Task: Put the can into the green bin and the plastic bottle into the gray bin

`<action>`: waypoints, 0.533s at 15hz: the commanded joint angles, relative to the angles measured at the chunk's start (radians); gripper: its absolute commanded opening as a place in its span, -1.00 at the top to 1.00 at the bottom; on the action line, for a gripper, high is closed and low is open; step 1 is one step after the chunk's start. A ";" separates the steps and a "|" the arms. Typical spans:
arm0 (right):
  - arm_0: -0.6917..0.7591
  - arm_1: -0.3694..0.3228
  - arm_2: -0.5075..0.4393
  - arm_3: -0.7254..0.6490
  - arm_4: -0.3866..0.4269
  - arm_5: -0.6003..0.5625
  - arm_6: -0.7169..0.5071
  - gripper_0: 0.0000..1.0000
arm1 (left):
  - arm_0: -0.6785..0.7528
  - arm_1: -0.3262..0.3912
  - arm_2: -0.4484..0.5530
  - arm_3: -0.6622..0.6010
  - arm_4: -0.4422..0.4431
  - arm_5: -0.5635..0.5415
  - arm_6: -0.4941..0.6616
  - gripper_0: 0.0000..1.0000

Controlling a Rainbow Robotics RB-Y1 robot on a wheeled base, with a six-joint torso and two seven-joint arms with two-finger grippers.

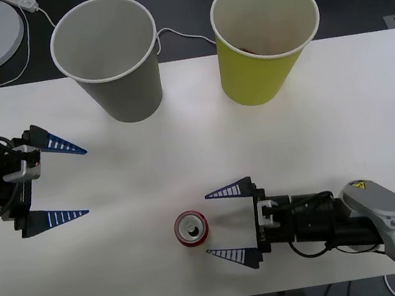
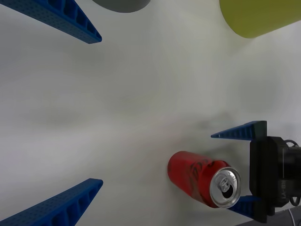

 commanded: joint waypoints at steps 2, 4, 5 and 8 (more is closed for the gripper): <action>-0.014 0.011 0.075 0.000 -0.047 0.072 0.012 -1.00 | 0.000 0.000 0.000 0.000 0.000 0.000 0.000 -1.00; -0.021 0.013 0.118 -0.005 -0.078 0.103 0.021 -1.00 | 0.000 0.000 0.000 0.000 0.000 0.000 0.000 -1.00; -0.025 0.013 0.135 -0.011 -0.086 0.120 0.024 -1.00 | 0.000 0.000 0.000 0.000 0.000 0.000 0.000 -1.00; -0.030 0.024 0.153 -0.022 -0.087 0.150 0.031 -1.00 | 0.000 0.000 0.000 0.000 0.000 0.000 0.000 -1.00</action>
